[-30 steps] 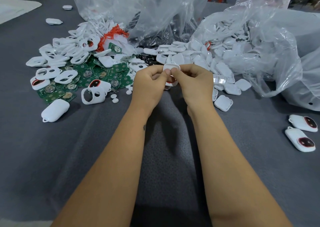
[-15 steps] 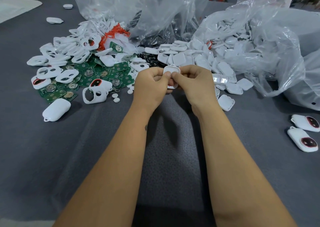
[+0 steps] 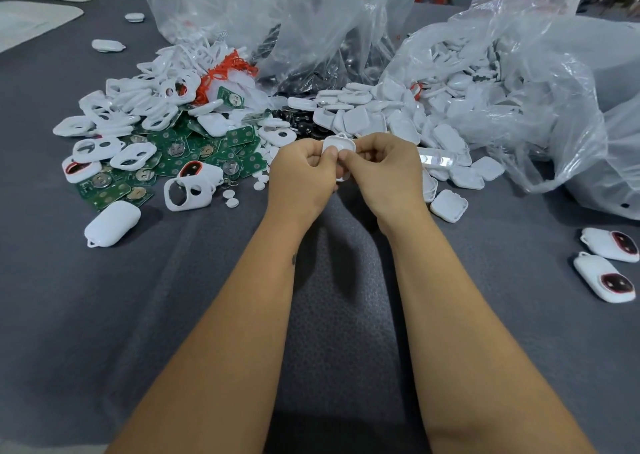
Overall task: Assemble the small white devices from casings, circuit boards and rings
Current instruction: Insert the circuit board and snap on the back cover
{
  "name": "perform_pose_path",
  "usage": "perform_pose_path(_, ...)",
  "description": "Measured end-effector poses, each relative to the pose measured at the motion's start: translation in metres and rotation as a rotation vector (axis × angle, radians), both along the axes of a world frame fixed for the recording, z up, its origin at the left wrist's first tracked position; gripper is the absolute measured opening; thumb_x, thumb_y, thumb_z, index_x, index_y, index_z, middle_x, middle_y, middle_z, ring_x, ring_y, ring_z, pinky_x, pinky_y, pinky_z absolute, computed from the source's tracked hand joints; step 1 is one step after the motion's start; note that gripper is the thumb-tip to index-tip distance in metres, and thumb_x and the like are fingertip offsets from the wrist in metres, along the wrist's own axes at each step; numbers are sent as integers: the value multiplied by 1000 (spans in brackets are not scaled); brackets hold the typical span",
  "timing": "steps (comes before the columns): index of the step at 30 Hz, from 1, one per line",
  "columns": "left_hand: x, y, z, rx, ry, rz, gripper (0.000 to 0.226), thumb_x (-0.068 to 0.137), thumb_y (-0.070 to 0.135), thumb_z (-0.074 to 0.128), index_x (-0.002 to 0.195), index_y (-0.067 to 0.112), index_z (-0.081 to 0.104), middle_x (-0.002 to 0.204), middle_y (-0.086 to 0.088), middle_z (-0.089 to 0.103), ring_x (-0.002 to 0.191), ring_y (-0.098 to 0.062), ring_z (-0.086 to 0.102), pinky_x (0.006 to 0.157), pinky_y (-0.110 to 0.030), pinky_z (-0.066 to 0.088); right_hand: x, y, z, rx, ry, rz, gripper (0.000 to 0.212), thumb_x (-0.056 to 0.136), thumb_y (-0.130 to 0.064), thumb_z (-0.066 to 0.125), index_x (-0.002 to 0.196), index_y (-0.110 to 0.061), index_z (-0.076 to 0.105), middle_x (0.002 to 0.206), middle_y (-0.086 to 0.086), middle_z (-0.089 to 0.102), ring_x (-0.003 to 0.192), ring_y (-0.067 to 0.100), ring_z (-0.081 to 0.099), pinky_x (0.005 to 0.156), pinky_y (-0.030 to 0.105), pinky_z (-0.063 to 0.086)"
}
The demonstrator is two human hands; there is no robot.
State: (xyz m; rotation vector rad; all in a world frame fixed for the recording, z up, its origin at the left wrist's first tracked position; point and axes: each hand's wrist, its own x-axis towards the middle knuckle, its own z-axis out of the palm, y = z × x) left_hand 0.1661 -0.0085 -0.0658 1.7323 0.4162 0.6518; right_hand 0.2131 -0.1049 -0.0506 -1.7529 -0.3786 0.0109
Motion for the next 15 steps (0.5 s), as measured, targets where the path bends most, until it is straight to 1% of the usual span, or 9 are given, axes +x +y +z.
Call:
perform_pose_path(2,0,0,1,-17,-6,-17,21,97,11,54,81,17,65,61,9,66,61,-1,66,58,-19,54,0,0,0,9,1,4,13,80,-7,72,73,-16,65,62,-3,60,60,8,54,63,30,49)
perform_pose_path(3,-1,1,1,-38,-11,-32,21,97,10,53,82,15,66,63,6,66,62,-1,66,58,-18,54,0,0,0,22,-1,13,12,81,-6,71,79,-17,66,65,-2,60,62,8,55,66,31,50)
perform_pose_path(5,-1,2,3,-101,-14,-65,20,98,10,52,84,11,66,67,2,67,64,-3,67,60,-19,53,1,-1,1,50,-42,31,25,80,-3,70,91,-24,62,68,-4,57,59,4,53,63,21,48)
perform_pose_path(6,-2,2,3,-132,-12,-81,20,98,11,51,86,10,66,68,1,67,65,-3,67,61,-20,53,1,-2,1,49,-83,35,32,79,-3,70,92,-30,59,72,-5,56,58,1,51,61,16,46)
perform_pose_path(7,-2,2,4,-155,-10,-94,20,99,12,50,88,9,66,69,1,66,66,-4,66,62,-20,53,1,-2,0,31,-134,33,35,79,-3,70,90,-34,57,78,-6,56,58,-2,49,61,13,44)
perform_pose_path(9,-2,2,4,-181,-2,-113,20,99,13,49,90,10,66,70,1,66,66,-4,65,63,-21,53,1,-1,-1,-45,-241,17,35,79,-5,69,84,-37,56,89,-6,58,64,-4,51,63,9,41)
perform_pose_path(11,-2,2,4,-194,11,-131,19,99,12,49,91,13,66,73,0,65,68,-5,64,65,-20,52,2,0,-4,-103,-321,10,31,82,-5,67,86,-35,62,93,-5,57,70,-7,52,68,8,41)
perform_pose_path(13,-2,3,6,-225,19,-154,19,94,8,52,89,16,68,74,0,67,71,-6,64,67,-20,53,4,-1,-6,-108,-339,17,28,84,-3,65,94,-29,70,95,-4,57,73,-9,53,70,5,40)
perform_pose_path(15,-2,3,7,-241,19,-179,21,87,2,56,88,18,70,75,4,71,75,-6,65,68,-19,53,6,-2,-8,-113,-353,7,25,85,-5,65,99,-23,74,94,-5,56,74,-8,54,71,5,40)
